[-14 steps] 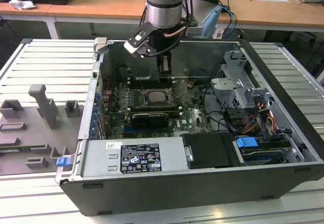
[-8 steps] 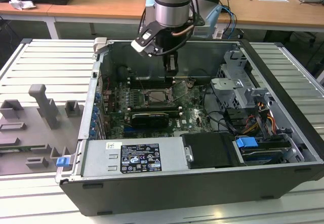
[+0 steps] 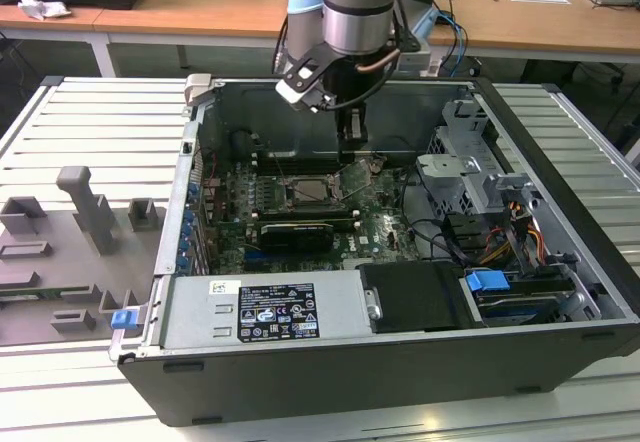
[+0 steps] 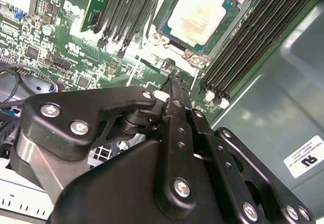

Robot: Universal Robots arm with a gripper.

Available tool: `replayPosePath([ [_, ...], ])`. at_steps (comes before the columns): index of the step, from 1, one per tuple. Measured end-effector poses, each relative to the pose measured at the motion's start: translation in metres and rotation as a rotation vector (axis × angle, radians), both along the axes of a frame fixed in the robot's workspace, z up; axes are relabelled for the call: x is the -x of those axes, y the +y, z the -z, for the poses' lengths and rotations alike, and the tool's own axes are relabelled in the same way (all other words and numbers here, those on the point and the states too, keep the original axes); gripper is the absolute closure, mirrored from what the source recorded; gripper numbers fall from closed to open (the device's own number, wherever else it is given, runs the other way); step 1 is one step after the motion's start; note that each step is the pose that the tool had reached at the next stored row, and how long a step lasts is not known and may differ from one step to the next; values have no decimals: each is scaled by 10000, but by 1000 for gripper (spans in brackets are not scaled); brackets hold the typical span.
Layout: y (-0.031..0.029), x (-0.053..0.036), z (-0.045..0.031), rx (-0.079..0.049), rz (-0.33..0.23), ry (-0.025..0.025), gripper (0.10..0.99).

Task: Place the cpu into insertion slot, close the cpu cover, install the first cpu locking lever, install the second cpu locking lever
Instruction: 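Close the cpu cover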

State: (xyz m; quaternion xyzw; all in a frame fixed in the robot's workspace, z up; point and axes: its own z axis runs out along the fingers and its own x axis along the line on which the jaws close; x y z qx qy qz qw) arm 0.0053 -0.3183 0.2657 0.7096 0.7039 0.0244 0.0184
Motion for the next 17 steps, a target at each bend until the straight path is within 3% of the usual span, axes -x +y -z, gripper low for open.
replayPosePath([
  [17,0,-179,9,0,0,0,980],
])
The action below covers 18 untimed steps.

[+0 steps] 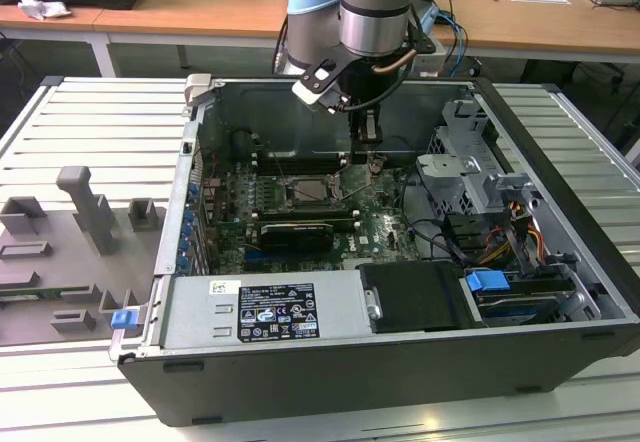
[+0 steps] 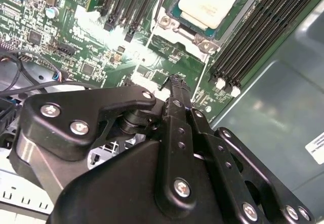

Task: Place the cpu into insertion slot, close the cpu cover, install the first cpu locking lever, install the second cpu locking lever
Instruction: 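Close the cpu cover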

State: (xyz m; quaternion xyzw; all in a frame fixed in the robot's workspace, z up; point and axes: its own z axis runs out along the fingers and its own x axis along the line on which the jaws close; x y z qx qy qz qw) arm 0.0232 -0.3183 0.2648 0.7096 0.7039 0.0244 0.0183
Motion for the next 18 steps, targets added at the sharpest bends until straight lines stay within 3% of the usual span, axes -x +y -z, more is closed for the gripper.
replayPosePath([
  [18,0,-160,52,1,1,2,980],
])
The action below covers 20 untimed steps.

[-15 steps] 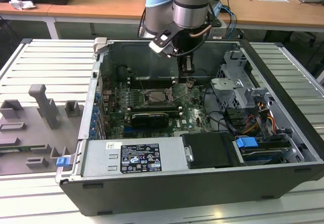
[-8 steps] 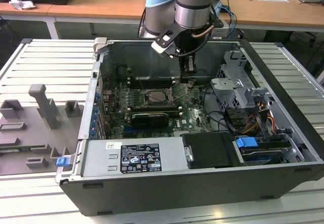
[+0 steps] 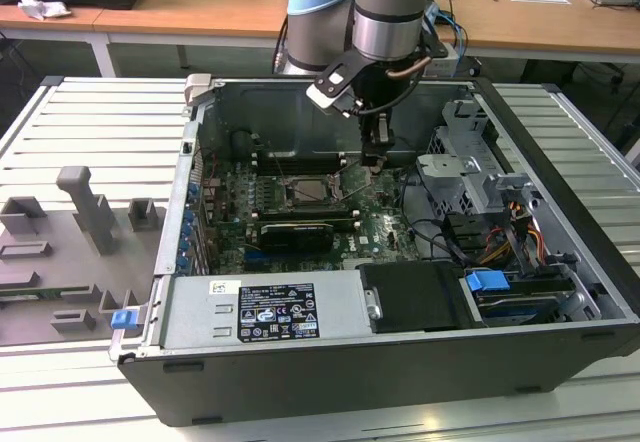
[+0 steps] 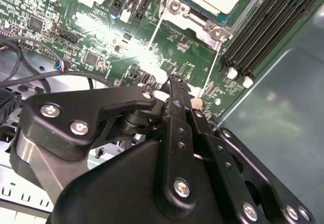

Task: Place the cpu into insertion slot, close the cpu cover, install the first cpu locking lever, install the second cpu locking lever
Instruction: 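Close the cpu cover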

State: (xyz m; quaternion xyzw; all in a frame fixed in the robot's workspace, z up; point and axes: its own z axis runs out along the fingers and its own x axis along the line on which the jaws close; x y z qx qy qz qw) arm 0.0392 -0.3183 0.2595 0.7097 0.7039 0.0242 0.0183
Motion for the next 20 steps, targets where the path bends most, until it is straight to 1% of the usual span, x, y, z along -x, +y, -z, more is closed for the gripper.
replayPosePath([
  [2,-1,-19,5,2,1,7,980],
  [5,0,-60,20,0,-7,46,980],
  [6,0,-86,30,2,-8,76,980],
  [8,-1,-135,40,2,-6,120,980],
  [10,0,-186,49,0,-8,155,980],
  [12,0,-258,102,1,-10,245,980],
  [13,0,-269,117,1,-10,268,980],
  [15,0,-272,147,-7,-11,318,980],
  [16,0,-265,149,-7,-10,327,980],
  [17,0,-250,149,-6,-12,329,980],
  [20,-1,-162,150,-5,-12,331,980],
])
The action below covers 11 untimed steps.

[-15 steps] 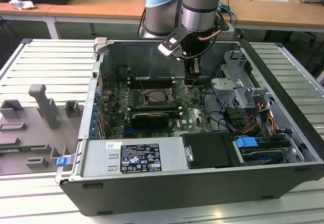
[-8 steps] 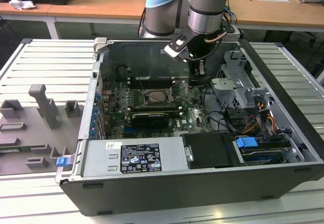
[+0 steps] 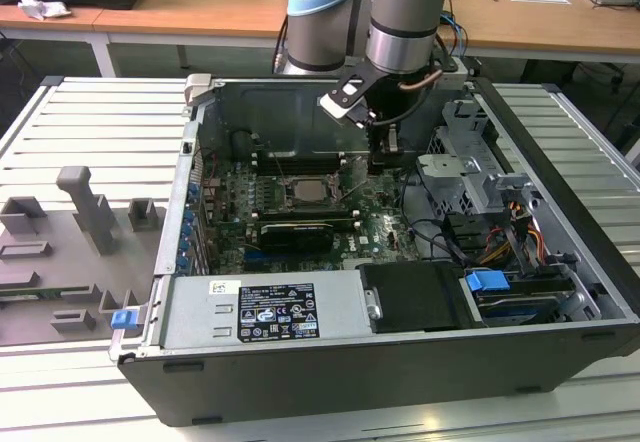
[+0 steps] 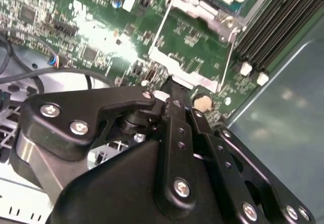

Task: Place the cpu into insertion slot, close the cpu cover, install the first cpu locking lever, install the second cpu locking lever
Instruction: 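Close the cpu cover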

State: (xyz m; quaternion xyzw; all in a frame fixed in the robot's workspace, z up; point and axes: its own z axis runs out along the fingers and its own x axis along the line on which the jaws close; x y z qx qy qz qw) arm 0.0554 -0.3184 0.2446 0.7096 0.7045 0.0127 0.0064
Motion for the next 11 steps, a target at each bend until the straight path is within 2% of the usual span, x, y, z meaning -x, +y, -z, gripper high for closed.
replayPosePath([
  [11,1,80,1,-2,0,-1,980],
])
